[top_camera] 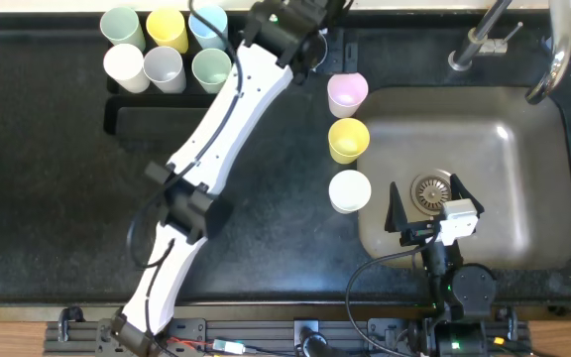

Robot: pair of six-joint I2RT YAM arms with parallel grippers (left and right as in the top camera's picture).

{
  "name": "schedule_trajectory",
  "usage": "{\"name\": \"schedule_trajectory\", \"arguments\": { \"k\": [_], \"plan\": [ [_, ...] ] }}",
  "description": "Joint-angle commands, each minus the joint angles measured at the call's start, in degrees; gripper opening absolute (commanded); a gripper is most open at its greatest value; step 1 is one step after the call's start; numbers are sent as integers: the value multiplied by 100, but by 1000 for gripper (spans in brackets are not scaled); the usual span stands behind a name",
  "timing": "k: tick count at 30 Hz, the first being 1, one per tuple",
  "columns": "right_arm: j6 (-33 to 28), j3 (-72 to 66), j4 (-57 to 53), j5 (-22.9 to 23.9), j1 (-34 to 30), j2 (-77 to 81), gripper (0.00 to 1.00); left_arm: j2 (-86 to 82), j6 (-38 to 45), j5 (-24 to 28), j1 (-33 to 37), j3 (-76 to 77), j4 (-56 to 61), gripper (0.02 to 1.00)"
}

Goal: Store Cups

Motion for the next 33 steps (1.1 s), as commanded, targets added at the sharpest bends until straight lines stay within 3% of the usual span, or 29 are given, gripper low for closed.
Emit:
{"name": "schedule_trajectory", "arguments": {
  "k": [1, 10, 11, 14, 15, 24, 30, 33],
  "plan": [
    [-17, -79, 37, 2, -33, -59, 998, 380, -133, 398, 33, 221, -164, 1000],
    [-17, -79, 37, 2, -33, -59, 996, 811, -155, 487, -66, 221, -330, 1000],
    [-17, -79, 37, 2, -33, -59, 998, 833, -155, 487, -76, 221, -330, 954],
    [-17, -79, 37, 2, -33, -59, 998, 881, -153, 463, -87, 221, -328, 560],
    [-17, -79, 37, 2, -33, -59, 998, 894, -153, 461, -87, 221, -326, 467],
    [-17, -79, 37, 2, -33, -59, 996, 1027, -151, 485, -146, 219, -190, 40],
    [-17, -79, 37, 2, -33, -59, 998, 1023, -146, 457, -201, 221, -22, 34],
    [-17, -79, 37, 2, -33, -59, 998, 754, -144, 105, -199, 221, -59, 34]
  ]
}}
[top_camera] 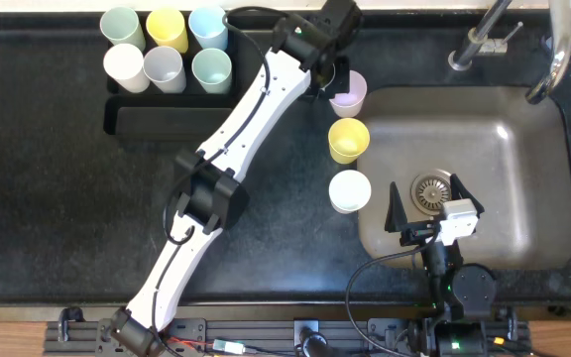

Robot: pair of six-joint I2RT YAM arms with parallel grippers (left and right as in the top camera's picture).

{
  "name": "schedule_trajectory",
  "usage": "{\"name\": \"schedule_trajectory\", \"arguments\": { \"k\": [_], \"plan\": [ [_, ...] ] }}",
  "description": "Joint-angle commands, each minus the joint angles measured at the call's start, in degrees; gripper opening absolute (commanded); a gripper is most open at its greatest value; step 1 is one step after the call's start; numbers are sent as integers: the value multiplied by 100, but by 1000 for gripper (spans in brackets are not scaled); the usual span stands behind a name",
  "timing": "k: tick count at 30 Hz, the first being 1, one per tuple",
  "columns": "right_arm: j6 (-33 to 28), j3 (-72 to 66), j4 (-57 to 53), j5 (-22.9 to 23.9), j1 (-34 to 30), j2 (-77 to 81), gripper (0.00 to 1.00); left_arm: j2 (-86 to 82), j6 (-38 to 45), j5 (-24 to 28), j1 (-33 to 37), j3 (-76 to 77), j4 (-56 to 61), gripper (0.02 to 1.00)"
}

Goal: Store Cups

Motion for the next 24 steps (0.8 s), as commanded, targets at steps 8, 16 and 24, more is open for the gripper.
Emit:
{"name": "schedule_trajectory", "arguments": {
  "k": [8, 16, 24],
  "plan": [
    [-17, -79, 31, 0, -33, -59, 998, -2092, 111, -2194, 474, -573, -404, 34],
    [-17, -79, 31, 0, -33, -59, 998, -4321, 140, -2345, 2065, -3001, -382, 34],
    [-17, -79, 31, 0, -33, -59, 996, -5010, 595, -1626, 3895, -4299, -345, 36]
  ]
}}
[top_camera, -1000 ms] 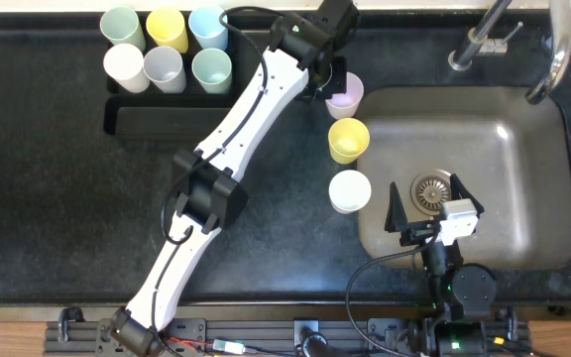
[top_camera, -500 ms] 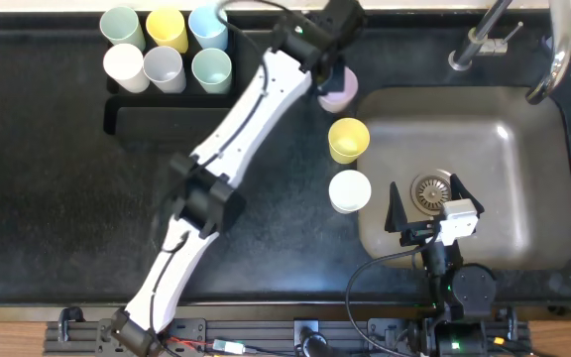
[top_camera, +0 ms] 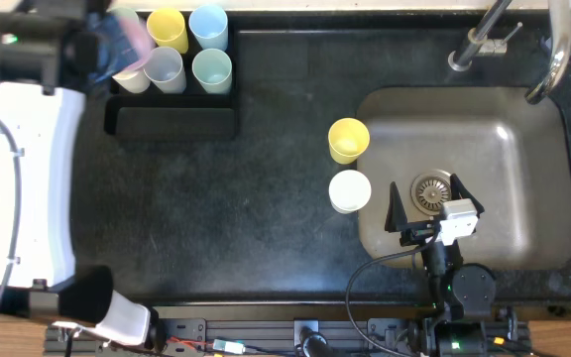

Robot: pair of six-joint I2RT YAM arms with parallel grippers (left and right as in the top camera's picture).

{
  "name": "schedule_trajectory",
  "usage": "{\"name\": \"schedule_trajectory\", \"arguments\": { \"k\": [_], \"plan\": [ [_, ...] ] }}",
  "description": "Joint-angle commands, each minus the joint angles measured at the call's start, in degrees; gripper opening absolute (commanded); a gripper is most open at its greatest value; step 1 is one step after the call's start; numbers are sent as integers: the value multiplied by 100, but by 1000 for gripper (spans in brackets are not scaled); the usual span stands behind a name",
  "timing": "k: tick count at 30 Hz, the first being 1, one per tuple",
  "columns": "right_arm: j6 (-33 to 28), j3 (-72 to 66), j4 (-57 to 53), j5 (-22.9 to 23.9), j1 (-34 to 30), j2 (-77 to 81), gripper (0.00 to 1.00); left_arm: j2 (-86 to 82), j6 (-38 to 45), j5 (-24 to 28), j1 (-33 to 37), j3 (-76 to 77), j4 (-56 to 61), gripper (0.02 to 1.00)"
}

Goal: Store Cups

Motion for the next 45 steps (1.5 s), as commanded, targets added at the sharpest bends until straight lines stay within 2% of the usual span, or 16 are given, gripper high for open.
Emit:
{"name": "schedule_trajectory", "arguments": {
  "k": [1, 9, 14, 41, 45],
  "plan": [
    [-17, -79, 35, 2, -33, -59, 996, 79, 448, 466, 697, -459, 76, 36],
    [-17, -79, 35, 2, -33, -59, 996, 341, 667, 1154, 1333, -1526, 1054, 36],
    [-17, -79, 35, 2, -33, -59, 998, 533, 765, 1556, 1408, -2063, 1650, 36],
    [-17, -79, 35, 2, -33, -59, 998, 1268, 765, 1631, 1364, -2079, 1958, 36],
    [-17, -79, 35, 2, -33, -59, 996, 1268, 765, 1606, 1364, -2079, 1956, 104]
  ]
}}
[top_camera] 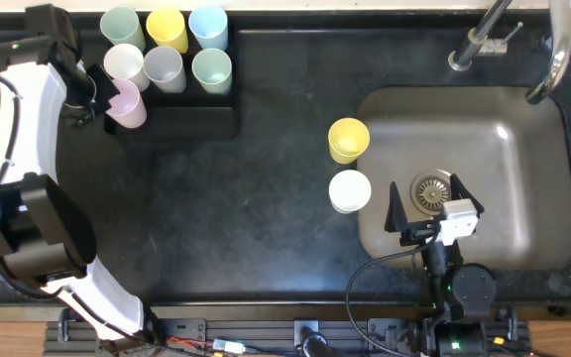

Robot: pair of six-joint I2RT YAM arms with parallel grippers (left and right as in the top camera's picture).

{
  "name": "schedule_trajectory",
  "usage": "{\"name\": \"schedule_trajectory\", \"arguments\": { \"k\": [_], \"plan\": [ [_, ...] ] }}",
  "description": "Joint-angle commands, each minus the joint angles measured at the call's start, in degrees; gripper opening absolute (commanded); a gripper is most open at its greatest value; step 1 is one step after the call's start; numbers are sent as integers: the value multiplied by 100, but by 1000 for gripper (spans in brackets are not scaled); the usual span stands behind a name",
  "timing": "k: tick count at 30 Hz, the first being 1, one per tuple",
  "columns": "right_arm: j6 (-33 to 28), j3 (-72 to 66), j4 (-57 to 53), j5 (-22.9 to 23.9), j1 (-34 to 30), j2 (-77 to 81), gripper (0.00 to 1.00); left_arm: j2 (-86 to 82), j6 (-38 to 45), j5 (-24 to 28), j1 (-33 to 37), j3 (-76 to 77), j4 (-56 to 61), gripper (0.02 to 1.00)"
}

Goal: Store Cups

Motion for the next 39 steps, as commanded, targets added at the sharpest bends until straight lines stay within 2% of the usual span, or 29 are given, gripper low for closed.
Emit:
{"name": "schedule_trajectory", "arguments": {
  "k": [1, 5, 12, 14, 19, 23, 29, 33, 39],
  "plan": [
    [-17, -79, 33, 2, -33, -59, 998, 22, 76, 81, -22, -11, 63, 123],
    [-17, -79, 33, 2, -33, -59, 996, -15, 76, 66, -26, -11, 59, 229],
    [-17, -79, 33, 2, -33, -59, 998, -1008, 28, -339, -330, 52, 22, 518],
    [-17, -79, 31, 2, -33, -59, 996, -1373, -35, -398, -570, 212, 20, 617],
    [-17, -79, 33, 2, -33, -59, 998, -1545, -474, -754, -1871, 1329, -393, 733],
    [-17, -79, 33, 2, -33, -59, 998, -914, -1143, -1032, -3283, 2557, -1115, 774],
    [-17, -79, 33, 2, -33, -59, 998, 398, -2439, -885, -4924, 3947, -2634, 838],
    [-17, -79, 33, 2, -33, -59, 998, 968, -2780, -382, -5521, 4050, -2833, 840],
    [-17, -79, 33, 2, -33, -59, 996, 1635, -2730, 39, -5823, 4050, -2763, 840]
  ]
}}
